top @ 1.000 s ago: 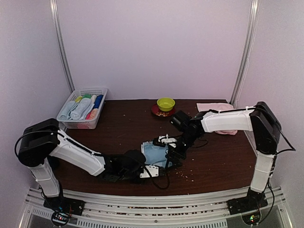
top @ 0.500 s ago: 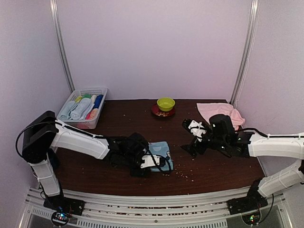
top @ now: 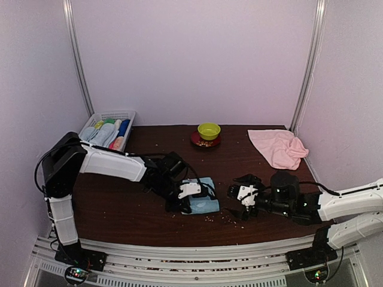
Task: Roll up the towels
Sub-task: Roll the towel at the center of the board.
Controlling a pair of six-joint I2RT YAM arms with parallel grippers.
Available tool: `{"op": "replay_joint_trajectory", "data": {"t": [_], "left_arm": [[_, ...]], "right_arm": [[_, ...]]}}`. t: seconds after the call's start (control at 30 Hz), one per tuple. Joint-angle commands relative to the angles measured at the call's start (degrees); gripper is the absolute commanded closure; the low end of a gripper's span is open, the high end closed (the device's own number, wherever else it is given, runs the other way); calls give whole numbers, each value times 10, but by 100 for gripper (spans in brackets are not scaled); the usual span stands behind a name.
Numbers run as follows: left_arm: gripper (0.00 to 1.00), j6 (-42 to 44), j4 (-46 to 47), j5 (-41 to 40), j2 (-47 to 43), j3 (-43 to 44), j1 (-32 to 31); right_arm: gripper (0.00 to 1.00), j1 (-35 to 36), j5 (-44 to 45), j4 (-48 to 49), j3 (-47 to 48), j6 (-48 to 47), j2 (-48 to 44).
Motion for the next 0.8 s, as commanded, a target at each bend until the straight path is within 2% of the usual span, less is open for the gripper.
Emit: {"op": "replay_joint_trajectory", "data": {"t": [0.0,0.27,0.4,0.77], "left_arm": [[100,-6,-82,29,38,31,17],[98,-1,-117,51,70,74,30],[97,2,-128,60,83,87,35],[97,8,-139,79,89,94,46]], "right_arm": [[7,24,25,54,-24,-79,-6],[21,73,64,-3,36,-141,127],[30,82,76,3,68,-150,184],[33,90,161,65,135,-205,336]]}}
